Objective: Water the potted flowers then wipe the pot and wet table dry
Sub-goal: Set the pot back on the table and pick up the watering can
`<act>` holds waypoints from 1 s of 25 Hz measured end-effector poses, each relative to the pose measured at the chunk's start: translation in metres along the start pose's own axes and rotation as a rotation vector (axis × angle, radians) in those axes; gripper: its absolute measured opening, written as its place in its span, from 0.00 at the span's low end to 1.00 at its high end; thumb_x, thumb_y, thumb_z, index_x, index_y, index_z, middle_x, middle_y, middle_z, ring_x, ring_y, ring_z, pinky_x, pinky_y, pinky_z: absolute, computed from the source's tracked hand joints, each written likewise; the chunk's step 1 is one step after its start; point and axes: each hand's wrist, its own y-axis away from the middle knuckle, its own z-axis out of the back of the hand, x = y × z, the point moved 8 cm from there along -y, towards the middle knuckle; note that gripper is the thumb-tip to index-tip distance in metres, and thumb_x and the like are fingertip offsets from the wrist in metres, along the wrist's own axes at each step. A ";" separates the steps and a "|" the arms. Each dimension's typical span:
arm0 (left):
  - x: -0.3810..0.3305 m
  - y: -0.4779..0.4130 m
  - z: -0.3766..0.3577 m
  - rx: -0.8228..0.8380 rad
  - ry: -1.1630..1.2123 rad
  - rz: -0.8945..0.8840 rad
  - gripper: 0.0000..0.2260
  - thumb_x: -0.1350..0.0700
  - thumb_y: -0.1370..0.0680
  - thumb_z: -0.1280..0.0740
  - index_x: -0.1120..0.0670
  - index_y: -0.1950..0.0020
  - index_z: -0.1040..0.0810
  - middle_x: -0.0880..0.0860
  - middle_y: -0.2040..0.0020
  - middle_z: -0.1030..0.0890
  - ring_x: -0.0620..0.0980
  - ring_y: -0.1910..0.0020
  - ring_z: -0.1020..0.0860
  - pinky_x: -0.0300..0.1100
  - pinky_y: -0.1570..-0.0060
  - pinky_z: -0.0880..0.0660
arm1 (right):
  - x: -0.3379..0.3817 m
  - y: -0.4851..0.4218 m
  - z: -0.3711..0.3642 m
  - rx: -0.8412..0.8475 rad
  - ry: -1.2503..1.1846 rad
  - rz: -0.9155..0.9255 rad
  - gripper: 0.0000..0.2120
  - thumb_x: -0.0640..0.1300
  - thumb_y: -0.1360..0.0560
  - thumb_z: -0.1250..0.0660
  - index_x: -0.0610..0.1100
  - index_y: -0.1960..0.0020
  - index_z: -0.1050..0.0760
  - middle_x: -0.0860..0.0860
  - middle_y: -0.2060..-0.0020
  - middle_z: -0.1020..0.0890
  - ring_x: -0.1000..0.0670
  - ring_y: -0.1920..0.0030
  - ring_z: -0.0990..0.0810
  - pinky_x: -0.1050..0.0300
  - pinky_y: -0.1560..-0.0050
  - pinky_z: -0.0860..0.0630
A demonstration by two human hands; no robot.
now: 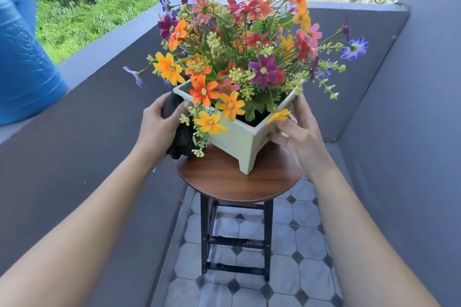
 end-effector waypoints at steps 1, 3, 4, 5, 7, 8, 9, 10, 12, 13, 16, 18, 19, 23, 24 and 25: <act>-0.002 0.000 -0.001 0.015 -0.009 0.007 0.13 0.54 0.25 0.31 0.55 0.42 0.22 0.49 0.59 0.20 0.44 0.67 0.23 0.37 0.67 0.27 | 0.002 0.001 0.000 -0.024 -0.004 0.006 0.56 0.54 0.39 0.19 0.51 0.21 0.48 0.52 0.38 0.28 0.49 0.39 0.25 0.54 0.51 0.20; -0.003 0.005 -0.001 0.046 0.004 0.059 0.12 0.55 0.24 0.32 0.55 0.41 0.23 0.50 0.61 0.21 0.42 0.72 0.23 0.33 0.73 0.28 | 0.005 0.008 -0.002 -0.100 -0.044 0.007 0.49 0.46 0.34 0.23 0.51 0.21 0.47 0.58 0.39 0.26 0.52 0.38 0.23 0.55 0.50 0.20; -0.003 0.010 0.003 0.046 0.010 0.092 0.12 0.55 0.24 0.32 0.54 0.42 0.24 0.51 0.61 0.21 0.45 0.71 0.22 0.34 0.73 0.26 | 0.006 0.015 -0.004 -0.150 -0.083 -0.001 0.47 0.44 0.33 0.23 0.52 0.21 0.46 0.61 0.39 0.26 0.57 0.40 0.22 0.57 0.49 0.20; -0.001 0.015 0.011 0.025 0.006 0.125 0.12 0.54 0.25 0.31 0.52 0.43 0.23 0.51 0.59 0.20 0.48 0.66 0.20 0.37 0.69 0.24 | 0.007 0.025 -0.007 -0.211 -0.131 -0.014 0.45 0.44 0.32 0.25 0.52 0.22 0.45 0.62 0.39 0.28 0.61 0.42 0.22 0.59 0.49 0.21; 0.004 0.030 0.030 -0.026 -0.008 0.205 0.13 0.50 0.27 0.29 0.50 0.44 0.23 0.52 0.56 0.18 0.53 0.58 0.19 0.45 0.61 0.22 | 0.000 0.052 -0.014 -0.355 -0.184 -0.067 0.34 0.45 0.28 0.30 0.53 0.25 0.41 0.58 0.33 0.32 0.60 0.38 0.24 0.61 0.48 0.22; 0.006 0.041 0.039 -0.051 -0.019 0.252 0.13 0.49 0.27 0.29 0.50 0.44 0.23 0.51 0.56 0.18 0.54 0.57 0.19 0.46 0.61 0.23 | -0.009 0.070 -0.019 -0.433 -0.192 -0.120 0.28 0.43 0.24 0.33 0.51 0.27 0.38 0.55 0.31 0.32 0.57 0.34 0.27 0.59 0.45 0.23; 0.006 0.054 0.049 -0.075 -0.033 0.305 0.14 0.48 0.27 0.29 0.50 0.44 0.23 0.51 0.56 0.18 0.54 0.58 0.19 0.47 0.61 0.24 | -0.019 0.090 -0.026 -0.503 -0.190 -0.188 0.22 0.41 0.22 0.35 0.50 0.29 0.35 0.53 0.32 0.30 0.54 0.33 0.28 0.56 0.42 0.25; 0.004 0.068 0.058 -0.098 -0.039 0.360 0.14 0.49 0.27 0.29 0.51 0.44 0.23 0.51 0.55 0.18 0.54 0.58 0.19 0.47 0.61 0.24 | -0.028 0.112 -0.038 -0.540 -0.173 -0.259 0.17 0.39 0.21 0.36 0.49 0.34 0.31 0.51 0.35 0.28 0.53 0.36 0.26 0.54 0.40 0.25; -0.011 0.100 0.072 -0.119 -0.048 0.431 0.14 0.50 0.28 0.29 0.52 0.44 0.23 0.50 0.55 0.19 0.51 0.58 0.20 0.46 0.57 0.23 | -0.038 0.155 -0.072 -0.524 -0.105 -0.403 0.11 0.36 0.21 0.37 0.50 0.43 0.27 0.50 0.44 0.25 0.53 0.46 0.23 0.57 0.47 0.24; -0.023 0.114 0.078 -0.125 -0.049 0.456 0.13 0.52 0.27 0.28 0.52 0.45 0.23 0.50 0.55 0.19 0.50 0.57 0.21 0.43 0.57 0.24 | -0.037 0.173 -0.090 -0.480 -0.060 -0.468 0.11 0.36 0.21 0.36 0.50 0.45 0.26 0.50 0.48 0.24 0.53 0.50 0.23 0.60 0.51 0.24; -0.059 0.144 0.101 -0.119 -0.039 0.510 0.11 0.57 0.28 0.28 0.49 0.47 0.23 0.49 0.54 0.18 0.46 0.58 0.20 0.37 0.59 0.26 | -0.014 0.194 -0.142 -0.294 0.069 -0.576 0.08 0.38 0.21 0.36 0.51 0.49 0.25 0.48 0.52 0.23 0.53 0.55 0.22 0.62 0.57 0.22; -0.085 0.151 0.112 -0.082 -0.006 0.522 0.10 0.57 0.28 0.29 0.51 0.47 0.22 0.52 0.54 0.17 0.47 0.59 0.20 0.38 0.60 0.26 | 0.002 0.184 -0.171 -0.152 0.145 -0.651 0.04 0.45 0.19 0.38 0.53 0.49 0.26 0.51 0.50 0.22 0.55 0.52 0.22 0.63 0.53 0.22; -0.097 0.153 0.116 -0.063 0.045 0.530 0.10 0.57 0.28 0.29 0.52 0.47 0.21 0.54 0.53 0.17 0.48 0.59 0.19 0.40 0.60 0.25 | 0.009 0.176 -0.188 -0.072 0.145 -0.703 0.04 0.50 0.19 0.40 0.54 0.48 0.26 0.52 0.49 0.22 0.55 0.50 0.22 0.60 0.48 0.23; -0.139 0.148 0.129 -0.125 0.211 0.543 0.05 0.61 0.25 0.34 0.55 0.49 0.25 0.56 0.56 0.19 0.50 0.61 0.20 0.44 0.58 0.23 | 0.026 0.151 -0.238 0.021 -0.155 -0.837 0.19 0.56 0.20 0.39 0.44 0.38 0.27 0.48 0.49 0.19 0.51 0.54 0.20 0.54 0.47 0.23; -0.146 0.145 0.133 -0.159 0.231 0.544 0.04 0.62 0.24 0.35 0.55 0.51 0.27 0.55 0.57 0.20 0.49 0.62 0.21 0.44 0.59 0.24 | 0.034 0.143 -0.245 0.015 -0.232 -0.799 0.19 0.53 0.21 0.37 0.41 0.36 0.27 0.46 0.47 0.19 0.51 0.54 0.19 0.56 0.52 0.21; -0.154 0.142 0.136 -0.180 0.228 0.543 0.03 0.62 0.24 0.36 0.55 0.53 0.28 0.55 0.59 0.21 0.48 0.63 0.22 0.43 0.61 0.24 | 0.044 0.136 -0.250 0.016 -0.297 -0.748 0.19 0.49 0.21 0.35 0.39 0.34 0.28 0.45 0.45 0.18 0.50 0.53 0.18 0.57 0.55 0.20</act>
